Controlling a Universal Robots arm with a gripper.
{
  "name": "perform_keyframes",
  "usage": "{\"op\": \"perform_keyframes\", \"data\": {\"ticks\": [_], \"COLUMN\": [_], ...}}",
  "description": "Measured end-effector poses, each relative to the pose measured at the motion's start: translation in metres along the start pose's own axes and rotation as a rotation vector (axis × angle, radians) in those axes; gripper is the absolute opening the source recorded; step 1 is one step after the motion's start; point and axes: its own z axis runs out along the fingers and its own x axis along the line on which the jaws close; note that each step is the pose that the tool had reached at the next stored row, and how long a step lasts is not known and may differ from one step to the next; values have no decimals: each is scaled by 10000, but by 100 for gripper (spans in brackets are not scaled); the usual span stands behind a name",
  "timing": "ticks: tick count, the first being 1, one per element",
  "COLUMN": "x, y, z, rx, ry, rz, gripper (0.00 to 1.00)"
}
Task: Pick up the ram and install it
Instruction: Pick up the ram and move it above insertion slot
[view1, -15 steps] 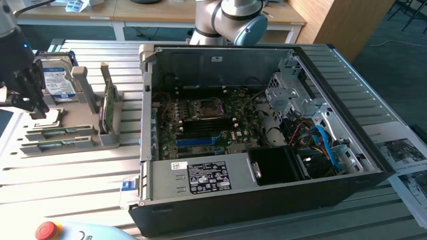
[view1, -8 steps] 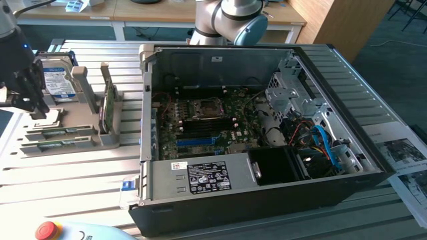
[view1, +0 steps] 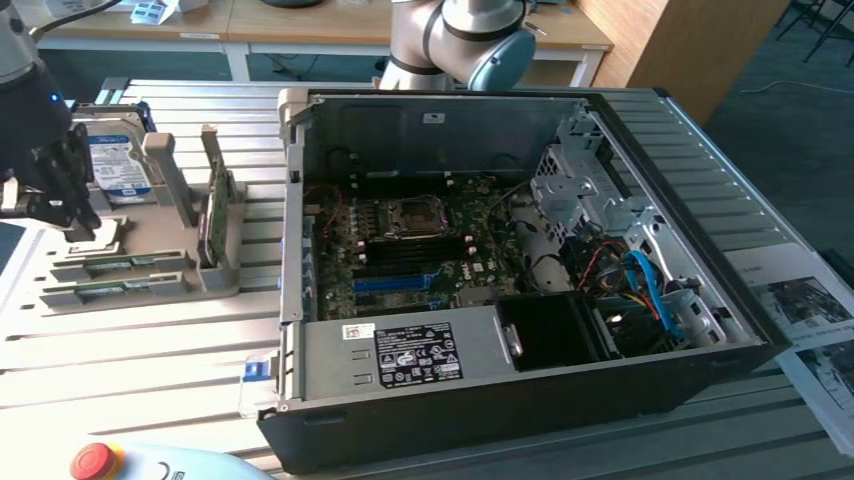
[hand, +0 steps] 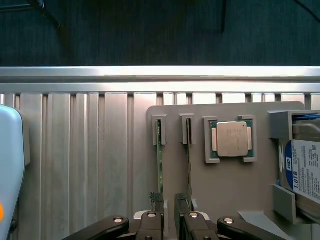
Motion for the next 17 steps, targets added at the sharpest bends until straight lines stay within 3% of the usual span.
{"op": "perform_keyframes", "data": {"ticks": [17], "x": [-8], "y": [-4], "z": [231], "rx": [1], "ry": [0], "rz": [0], "gripper": [24]}}
